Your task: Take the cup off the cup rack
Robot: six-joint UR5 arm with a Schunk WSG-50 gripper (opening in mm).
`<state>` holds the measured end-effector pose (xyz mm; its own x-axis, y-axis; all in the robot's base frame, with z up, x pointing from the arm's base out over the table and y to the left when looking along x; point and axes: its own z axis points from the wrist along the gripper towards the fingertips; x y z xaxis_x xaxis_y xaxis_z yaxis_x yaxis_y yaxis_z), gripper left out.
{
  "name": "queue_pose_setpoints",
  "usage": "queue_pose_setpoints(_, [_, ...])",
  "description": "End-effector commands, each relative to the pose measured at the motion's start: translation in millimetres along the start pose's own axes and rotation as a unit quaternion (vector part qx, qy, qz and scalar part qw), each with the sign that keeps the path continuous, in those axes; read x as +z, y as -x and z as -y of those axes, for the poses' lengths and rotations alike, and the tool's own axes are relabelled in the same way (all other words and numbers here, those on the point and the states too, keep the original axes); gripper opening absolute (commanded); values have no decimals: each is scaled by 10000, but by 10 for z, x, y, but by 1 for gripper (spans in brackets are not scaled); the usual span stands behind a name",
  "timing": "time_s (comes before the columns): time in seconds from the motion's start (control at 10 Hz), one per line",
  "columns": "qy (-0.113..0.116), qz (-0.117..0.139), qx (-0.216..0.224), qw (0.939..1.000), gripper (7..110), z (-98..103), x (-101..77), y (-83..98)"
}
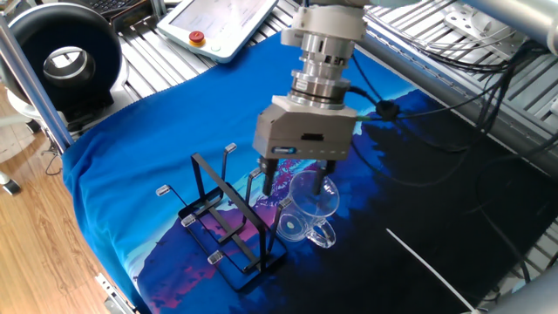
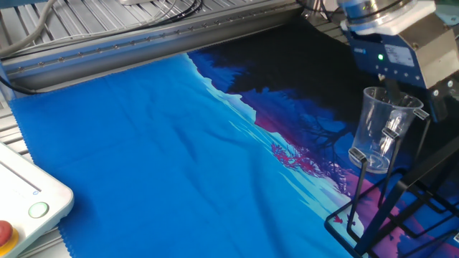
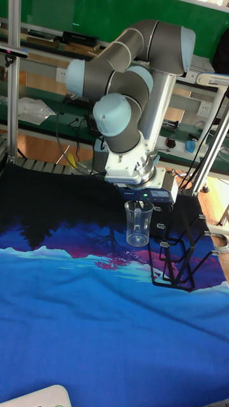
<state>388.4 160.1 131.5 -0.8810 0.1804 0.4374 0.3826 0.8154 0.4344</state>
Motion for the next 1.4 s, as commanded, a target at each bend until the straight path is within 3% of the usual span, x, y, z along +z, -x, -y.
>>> queue_pose_setpoints(0.0, [639, 180, -300, 9973, 44, -338, -37, 94])
queue_pose_setpoints(0.1, [839, 286, -441, 9951, 44, -448, -73, 132])
queue_pose_setpoints(0.2, [796, 602, -610, 9931, 44, -441, -104, 302])
queue_pose_setpoints(0.4, [627, 1395, -1134, 9817, 44, -412, -218, 750])
queue_pose_setpoints(0.5, [595, 1627, -1293, 9764, 66, -412, -247, 890])
queue_pose_setpoints(0.6, [606, 1616, -1257, 9769, 66, -411, -232, 884])
queue_pose_setpoints(0.7, [488, 1454, -1000, 9831, 66, -328, -158, 763])
queue_pose_setpoints(0.8, [569, 1348, -838, 9857, 66, -337, -62, 645])
queue_pose_setpoints(0.9, [590, 1268, -737, 9874, 44, -320, 27, 544])
queue_pose_setpoints(1.3, [288, 706, -322, 9966, 44, -155, 93, 166])
